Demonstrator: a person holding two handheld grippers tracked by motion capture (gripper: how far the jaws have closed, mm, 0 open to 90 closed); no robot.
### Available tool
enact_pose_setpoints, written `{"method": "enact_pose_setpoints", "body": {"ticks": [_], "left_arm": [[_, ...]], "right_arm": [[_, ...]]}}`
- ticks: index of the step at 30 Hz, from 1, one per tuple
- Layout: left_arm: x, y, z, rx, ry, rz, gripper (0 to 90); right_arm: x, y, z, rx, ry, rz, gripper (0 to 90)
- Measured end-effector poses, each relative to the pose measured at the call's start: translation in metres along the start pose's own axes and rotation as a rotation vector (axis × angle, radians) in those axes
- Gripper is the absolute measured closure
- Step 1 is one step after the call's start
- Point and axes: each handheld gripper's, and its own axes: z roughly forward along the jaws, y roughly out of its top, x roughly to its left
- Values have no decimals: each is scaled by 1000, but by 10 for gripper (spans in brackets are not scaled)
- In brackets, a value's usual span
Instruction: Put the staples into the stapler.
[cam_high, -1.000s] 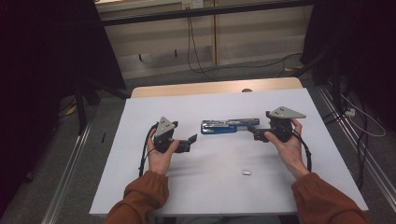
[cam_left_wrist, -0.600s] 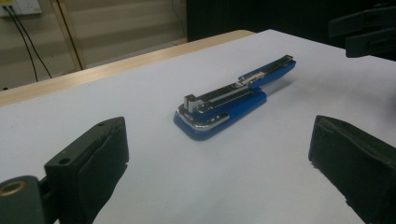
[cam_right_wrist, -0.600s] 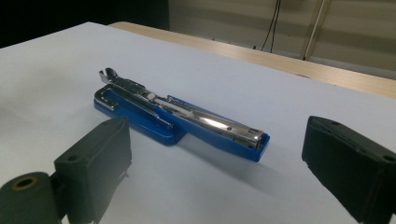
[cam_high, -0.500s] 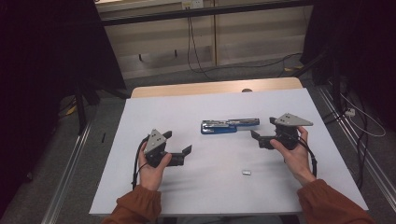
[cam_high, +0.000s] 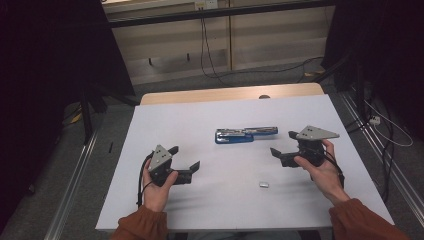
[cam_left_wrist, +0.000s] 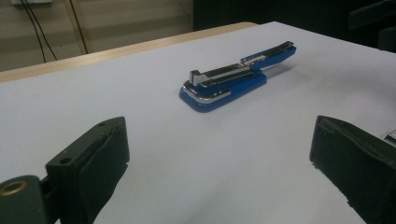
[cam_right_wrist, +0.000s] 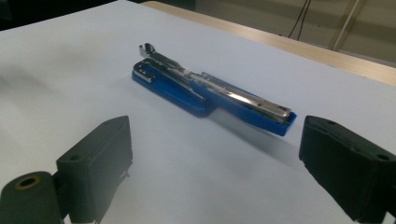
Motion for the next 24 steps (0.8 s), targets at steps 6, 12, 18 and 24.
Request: {"method": "enact_pose_setpoints", "body": {"ticks": [6, 12, 18, 24], "left_arm": [[-4, -2, -6, -28, -6, 4, 51], [-6, -3, -6, -30, -3, 8, 51], [-8, -4, -4, -19, -15, 34, 51], [-8, -4, -3, -15, -10, 28, 51]], "right_arm": [[9, 1, -2, 33, 48, -26, 84], [17, 3, -1, 102, 106, -64, 81], [26, 4, 1, 173, 187, -81, 124], [31, 2, 0, 251, 240, -114, 114]]}}
